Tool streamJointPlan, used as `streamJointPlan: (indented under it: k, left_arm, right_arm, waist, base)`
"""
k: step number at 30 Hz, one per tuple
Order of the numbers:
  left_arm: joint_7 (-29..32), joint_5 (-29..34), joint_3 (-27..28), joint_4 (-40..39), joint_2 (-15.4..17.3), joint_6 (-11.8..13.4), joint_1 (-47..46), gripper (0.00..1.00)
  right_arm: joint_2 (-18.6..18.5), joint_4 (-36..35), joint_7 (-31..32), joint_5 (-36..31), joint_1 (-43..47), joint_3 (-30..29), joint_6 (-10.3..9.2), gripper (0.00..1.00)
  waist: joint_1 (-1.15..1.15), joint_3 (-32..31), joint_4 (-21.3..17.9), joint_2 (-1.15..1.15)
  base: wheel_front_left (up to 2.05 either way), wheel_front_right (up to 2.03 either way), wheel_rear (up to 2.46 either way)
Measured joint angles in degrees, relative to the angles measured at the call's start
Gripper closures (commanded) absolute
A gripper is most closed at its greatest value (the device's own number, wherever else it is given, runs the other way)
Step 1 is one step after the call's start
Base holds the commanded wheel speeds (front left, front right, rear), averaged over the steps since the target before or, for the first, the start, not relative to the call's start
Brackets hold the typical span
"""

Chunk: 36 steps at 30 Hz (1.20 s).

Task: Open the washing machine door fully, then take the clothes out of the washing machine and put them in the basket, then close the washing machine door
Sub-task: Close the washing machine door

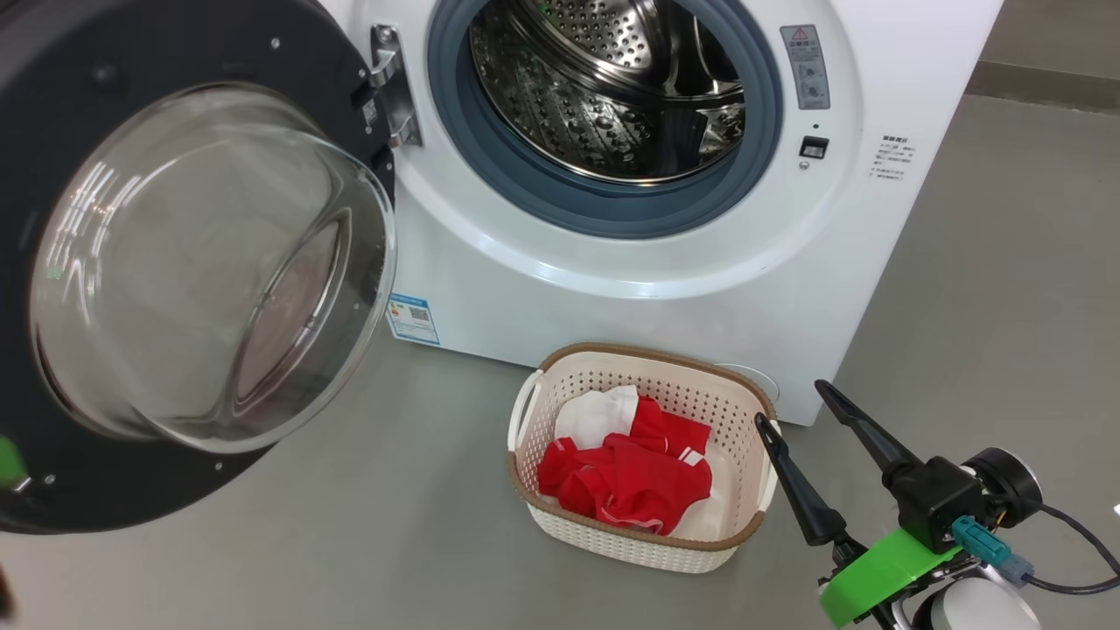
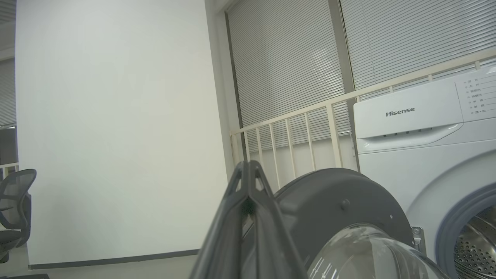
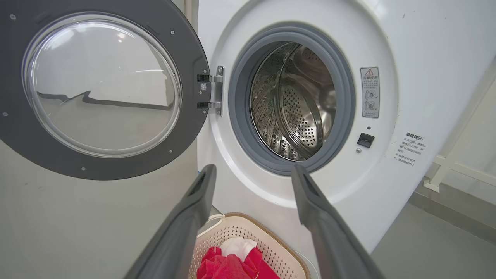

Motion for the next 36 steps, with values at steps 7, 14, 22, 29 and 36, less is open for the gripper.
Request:
streamJointPlan:
  k: [7,14,22,29,36]
  left_arm:
    - [1.27,-10.14,5.37,13.93,2.40,-2.70,-13.84,1.00]
    - [5.05,-20.85,10.76,33.16,2.91,-5.80,-25.10,1.00]
    - [14.08,-30.91,16.49,51.12,5.13,-8.42,-34.46,1.00]
    - [21.96,-33.34,15.69,57.40,6.70,-12.67,-35.82,1.00]
    - [27.58,-34.39,14.22,58.72,7.78,-15.80,-36.12,1.00]
  right_arm:
    - [0.20,1.74,0.00,-0.54,-0.01,-0.19,0.00,0.00]
    - [0.32,3.18,0.00,-0.86,-0.02,-0.21,0.00,0.00]
    - [0.32,3.89,0.00,-0.86,-0.05,-0.19,0.00,0.00]
    - [0.27,3.96,0.00,-0.86,-0.09,-0.21,0.00,0.00]
    - [0.27,3.93,0.00,-0.94,-0.17,-0.25,0.00,0.00]
  waist:
    - [0.00,0.09,-1.19,0.00]
    - [0.00,-0.03,-2.58,0.00]
    - [0.00,0.14,-3.97,0.00]
    - [0.00,0.73,-4.20,0.00]
    - [0.00,0.90,-3.51,0.00]
  base:
    - [0.00,0.00,0.00]
    - [0.00,0.00,0.00]
    - [0.00,0.00,0.00]
    - [0.00,0.00,0.00]
    - [0.00,0.00,0.00]
